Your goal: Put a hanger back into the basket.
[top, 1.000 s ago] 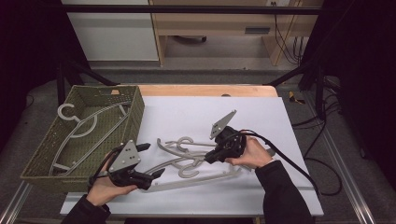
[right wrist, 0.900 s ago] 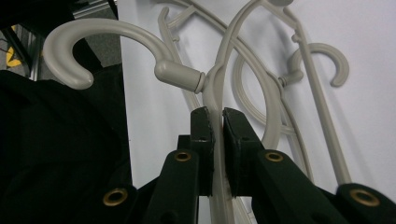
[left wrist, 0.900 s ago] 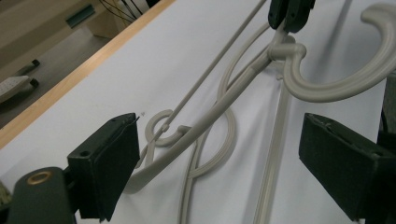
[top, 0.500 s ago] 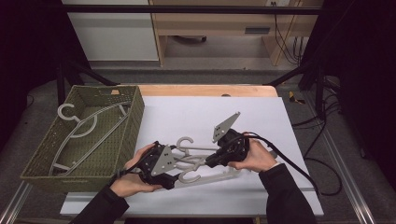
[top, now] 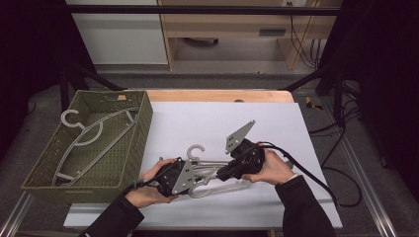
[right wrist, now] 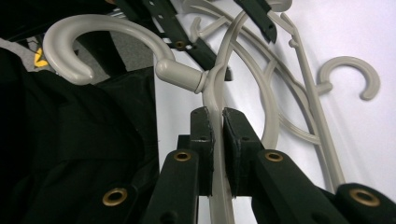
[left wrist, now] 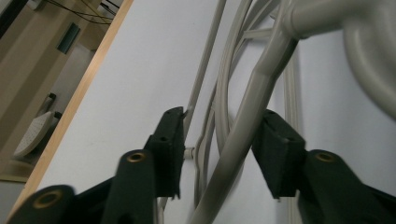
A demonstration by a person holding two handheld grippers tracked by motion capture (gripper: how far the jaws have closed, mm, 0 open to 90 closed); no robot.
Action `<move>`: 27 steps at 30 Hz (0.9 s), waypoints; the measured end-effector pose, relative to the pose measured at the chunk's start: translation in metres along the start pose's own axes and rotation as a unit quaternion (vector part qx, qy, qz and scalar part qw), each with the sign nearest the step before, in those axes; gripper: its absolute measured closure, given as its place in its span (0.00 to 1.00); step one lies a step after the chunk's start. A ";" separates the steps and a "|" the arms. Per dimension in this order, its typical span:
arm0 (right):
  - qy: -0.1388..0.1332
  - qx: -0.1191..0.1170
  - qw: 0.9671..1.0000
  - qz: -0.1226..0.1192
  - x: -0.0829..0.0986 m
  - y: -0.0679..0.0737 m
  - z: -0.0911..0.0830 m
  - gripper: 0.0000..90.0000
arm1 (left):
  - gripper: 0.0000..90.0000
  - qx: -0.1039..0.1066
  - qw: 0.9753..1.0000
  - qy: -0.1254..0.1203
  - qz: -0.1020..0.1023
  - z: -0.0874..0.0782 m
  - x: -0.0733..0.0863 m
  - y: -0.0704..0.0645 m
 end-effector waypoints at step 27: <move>-0.019 0.003 0.999 -0.034 -0.002 0.001 -0.003 0.88 | 0.86 0.021 0.999 0.011 0.028 -0.006 0.000 -0.012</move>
Point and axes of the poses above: each handheld gripper's, and its own axes: z roughly forward along the jaws, x roughly out of its underside, y roughly to its left, the point moved 9 cm from there along z, roughly forward along the jaws, and after that the axes turned 4 degrees about y, right-handed, at the moved point
